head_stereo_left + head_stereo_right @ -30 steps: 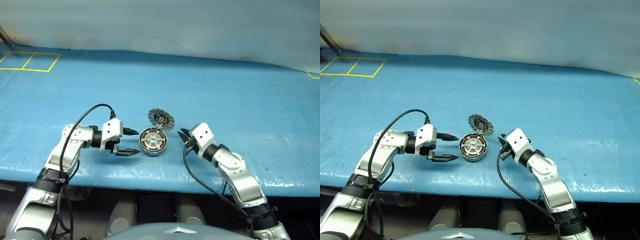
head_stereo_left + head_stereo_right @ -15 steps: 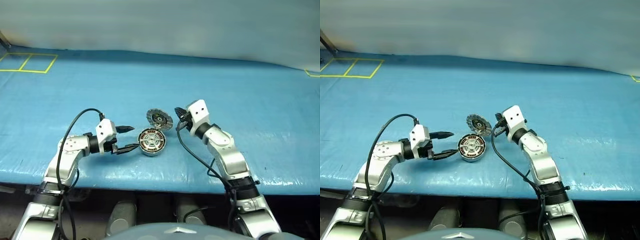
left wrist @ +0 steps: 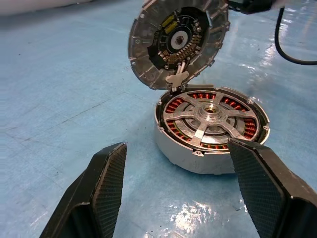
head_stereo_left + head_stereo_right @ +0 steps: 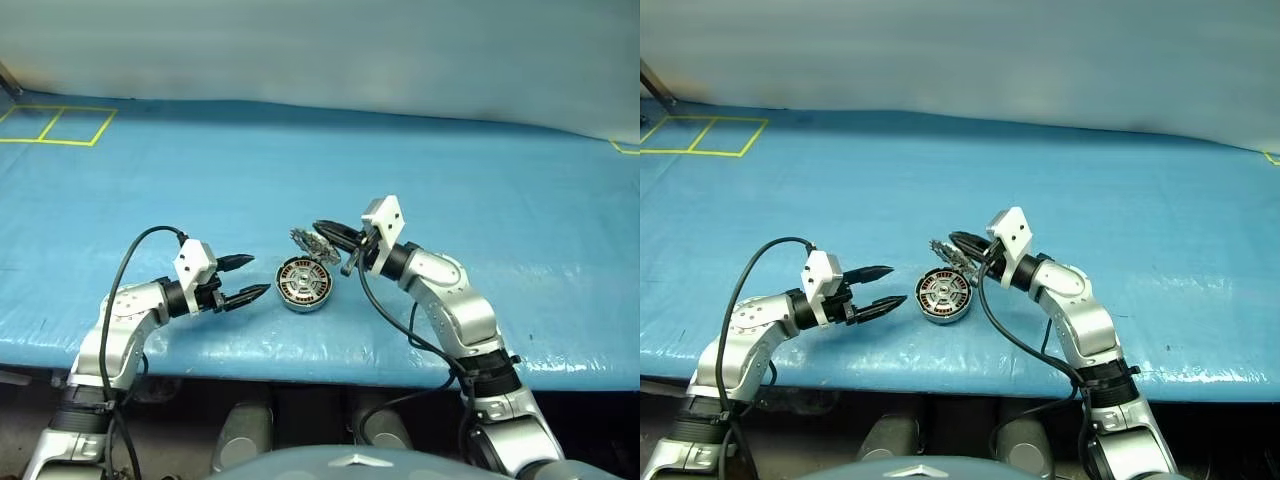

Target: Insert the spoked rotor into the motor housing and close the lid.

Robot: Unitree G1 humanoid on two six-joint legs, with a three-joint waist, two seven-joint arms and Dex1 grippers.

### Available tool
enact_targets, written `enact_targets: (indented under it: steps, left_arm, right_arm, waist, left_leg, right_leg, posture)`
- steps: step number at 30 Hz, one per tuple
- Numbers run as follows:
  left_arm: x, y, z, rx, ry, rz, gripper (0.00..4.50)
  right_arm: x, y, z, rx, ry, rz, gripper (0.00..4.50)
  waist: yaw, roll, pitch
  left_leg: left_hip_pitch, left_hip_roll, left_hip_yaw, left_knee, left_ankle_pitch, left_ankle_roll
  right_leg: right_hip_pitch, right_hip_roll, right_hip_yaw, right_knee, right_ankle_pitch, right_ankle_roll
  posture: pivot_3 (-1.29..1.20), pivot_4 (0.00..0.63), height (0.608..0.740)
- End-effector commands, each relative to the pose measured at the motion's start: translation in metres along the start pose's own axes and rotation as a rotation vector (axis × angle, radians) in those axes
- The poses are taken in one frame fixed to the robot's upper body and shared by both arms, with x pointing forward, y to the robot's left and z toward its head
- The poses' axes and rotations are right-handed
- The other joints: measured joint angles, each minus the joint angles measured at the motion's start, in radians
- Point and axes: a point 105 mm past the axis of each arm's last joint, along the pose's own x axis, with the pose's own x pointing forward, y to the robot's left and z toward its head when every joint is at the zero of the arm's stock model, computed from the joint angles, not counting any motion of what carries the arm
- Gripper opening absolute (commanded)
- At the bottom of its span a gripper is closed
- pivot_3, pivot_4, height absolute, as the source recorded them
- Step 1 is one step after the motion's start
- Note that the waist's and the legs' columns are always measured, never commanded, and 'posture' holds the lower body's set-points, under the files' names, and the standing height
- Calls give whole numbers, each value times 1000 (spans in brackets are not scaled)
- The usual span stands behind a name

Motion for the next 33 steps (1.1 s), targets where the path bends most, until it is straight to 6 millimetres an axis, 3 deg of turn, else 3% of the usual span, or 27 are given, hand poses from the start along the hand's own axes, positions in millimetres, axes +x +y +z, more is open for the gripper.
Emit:
enact_targets:
  steps: [1,6,10,16,21,24,33]
  left_arm:
    - [-6,3,13,22,-41,47,3554]
    - [-6,-1,15,1,-68,64,3554]
    - [-4,-3,15,-3,-66,62,3554]
    - [-1,-7,19,-4,-80,49,3554]
    - [4,-10,19,-7,-86,34,3554]
    - [6,-13,18,-11,-87,25,3554]
    - [13,-21,16,-29,-102,4,3554]
  right_arm:
    - [0,19,-4,11,18,49,61]
    - [-2,32,-37,33,138,52,61]
    - [-2,34,-53,11,199,41,61]
    - [-4,39,-60,-26,231,64,61]
    - [-1,27,-52,-6,160,-21,61]
    - [1,25,-44,-8,119,-34,627]
    - [4,27,-32,-20,57,-29,3633]
  waist:
    - [0,0,0]
    - [1,0,0]
    - [1,0,-1]
    - [1,0,-1]
    - [1,0,-1]
    - [1,0,-1]
    - [1,0,-1]
  left_leg:
    - [0,0,0,0,0,0]
    - [0,0,0,0,0,0]
    - [0,0,0,0,0,0]
    - [1,0,0,0,0,0]
    - [1,0,0,0,0,0]
    - [1,0,0,0,0,0]
    - [0,0,0,-1,0,0]
  right_leg:
    - [0,0,0,0,0,0]
    - [0,0,0,0,0,0]
    - [0,0,0,0,0,0]
    - [1,0,0,0,0,0]
    - [1,0,0,0,0,0]
    - [1,0,0,0,0,0]
    - [0,0,0,-1,-1,0]
  posture:
    - [0,150,740]
    - [0,150,740]
    - [0,150,740]
    - [0,150,740]
    - [0,150,740]
    - [0,150,740]
    - [0,150,740]
